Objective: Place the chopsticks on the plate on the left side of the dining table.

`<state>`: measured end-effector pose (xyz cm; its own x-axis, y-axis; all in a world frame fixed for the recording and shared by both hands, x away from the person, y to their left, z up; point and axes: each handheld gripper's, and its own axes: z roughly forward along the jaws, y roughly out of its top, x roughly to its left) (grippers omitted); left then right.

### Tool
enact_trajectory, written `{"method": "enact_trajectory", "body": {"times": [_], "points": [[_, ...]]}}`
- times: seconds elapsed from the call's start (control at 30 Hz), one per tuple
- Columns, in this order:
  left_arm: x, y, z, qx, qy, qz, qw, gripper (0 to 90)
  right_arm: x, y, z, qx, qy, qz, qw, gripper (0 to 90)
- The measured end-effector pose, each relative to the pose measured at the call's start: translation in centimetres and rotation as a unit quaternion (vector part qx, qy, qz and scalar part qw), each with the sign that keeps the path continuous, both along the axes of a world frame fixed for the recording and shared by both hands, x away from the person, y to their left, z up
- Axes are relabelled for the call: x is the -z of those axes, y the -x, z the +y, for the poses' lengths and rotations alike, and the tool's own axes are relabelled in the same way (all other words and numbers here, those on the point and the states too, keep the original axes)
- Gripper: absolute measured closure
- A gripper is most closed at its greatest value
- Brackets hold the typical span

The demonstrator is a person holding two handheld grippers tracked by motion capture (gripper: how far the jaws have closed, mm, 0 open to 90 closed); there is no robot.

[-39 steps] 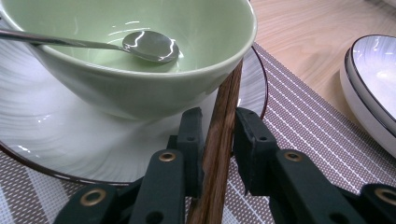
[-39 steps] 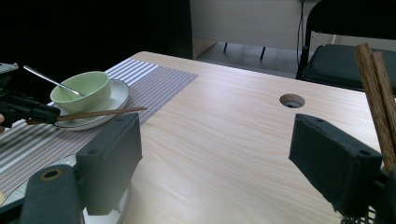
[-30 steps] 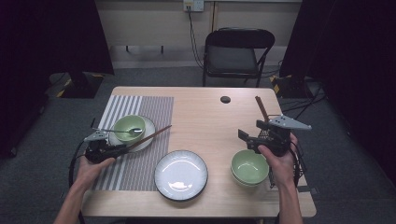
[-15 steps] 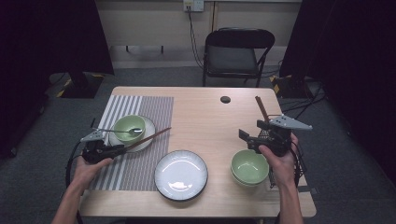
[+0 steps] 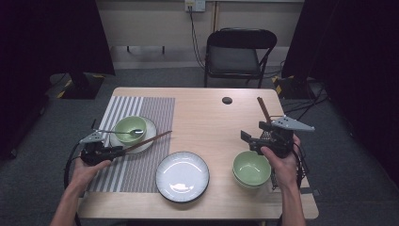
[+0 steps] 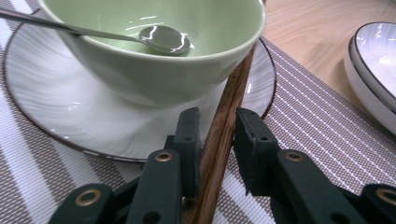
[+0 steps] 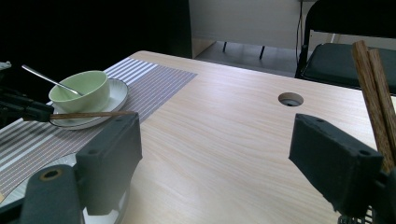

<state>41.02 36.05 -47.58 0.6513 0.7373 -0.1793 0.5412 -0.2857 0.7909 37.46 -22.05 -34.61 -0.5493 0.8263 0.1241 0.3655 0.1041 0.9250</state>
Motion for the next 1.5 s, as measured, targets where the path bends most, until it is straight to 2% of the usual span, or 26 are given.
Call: {"method": "enact_trajectory", "body": {"times": [0.27,0.4,0.5,0.57,0.7,0.9,1.0,1.17,1.5], "points": [[-0.2,0.1,0.5,-0.005,-0.004,-0.003,1.0,69.8,0.0,0.0,0.0,0.001,0.0,0.001,1.0,16.3],[-0.3,0.2,0.6,-0.015,-0.002,-0.005,0.9999,63.9,0.0,0.0,0.0,0.0,0.0,0.001,1.0,16.3],[-0.5,0.2,0.5,-0.017,0.011,-0.005,0.9998,62.0,0.0,0.0,0.0,0.0,0.0,0.002,1.0,16.3],[-0.8,0.2,0.3,-0.014,0.008,-0.011,0.9998,61.5,0.0,-0.1,0.1,-0.001,0.0,0.002,1.0,16.3],[-0.6,0.0,-0.2,-0.013,0.007,-0.003,0.9999,62.4,0.1,-0.1,0.1,-0.001,0.0,0.004,1.0,16.3],[-0.4,-0.2,-0.7,-0.014,-0.001,-0.007,0.9999,63.2,0.2,-0.2,0.3,-0.004,0.002,0.006,1.0,16.3],[-0.1,-0.4,-1.1,-0.009,-0.007,-0.002,0.9999,63.7,0.3,-0.2,0.4,-0.004,0.003,0.007,1.0,16.3],[-0.1,-0.3,-1.1,-0.008,-0.014,-0.005,0.9998,69.6,0.2,-0.2,0.2,-0.002,0.001,0.005,1.0,16.3],[-0.1,-0.2,-0.3,-0.011,-0.005,-0.002,0.9999,69.5,0.1,-0.1,0.0,0.001,0.001,0.005,1.0,16.3]]}}
